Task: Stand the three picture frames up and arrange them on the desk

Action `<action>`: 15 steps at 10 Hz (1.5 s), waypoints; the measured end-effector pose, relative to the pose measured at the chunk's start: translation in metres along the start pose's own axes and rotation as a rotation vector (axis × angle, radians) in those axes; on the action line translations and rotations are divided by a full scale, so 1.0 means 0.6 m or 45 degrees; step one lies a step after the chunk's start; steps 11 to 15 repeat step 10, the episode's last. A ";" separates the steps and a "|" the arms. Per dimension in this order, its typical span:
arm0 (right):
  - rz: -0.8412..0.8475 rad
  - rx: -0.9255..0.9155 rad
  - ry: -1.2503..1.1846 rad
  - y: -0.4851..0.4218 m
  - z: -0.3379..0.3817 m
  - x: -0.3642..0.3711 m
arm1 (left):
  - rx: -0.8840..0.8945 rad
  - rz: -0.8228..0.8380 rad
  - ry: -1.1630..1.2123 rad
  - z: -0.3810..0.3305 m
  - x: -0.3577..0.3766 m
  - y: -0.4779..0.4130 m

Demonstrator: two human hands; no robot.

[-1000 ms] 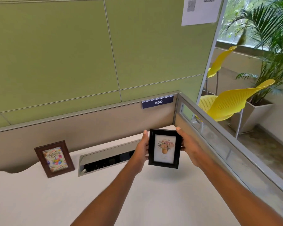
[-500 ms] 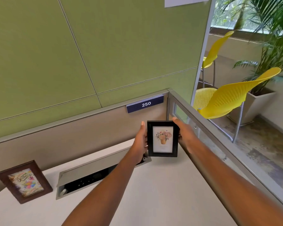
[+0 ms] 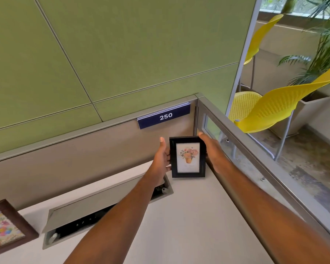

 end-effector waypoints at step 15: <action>0.042 -0.180 0.185 -0.003 -0.046 -0.014 | 0.004 -0.077 -0.217 0.003 -0.012 0.004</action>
Point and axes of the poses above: each hand's wrist, its own y-axis away from the middle knuckle, its own x-axis out of the palm, z = x × y, the point moved 1 cm from there along -y, towards the middle knuckle, and after that the axes turned 1 degree about z, right-handed, at the moved point
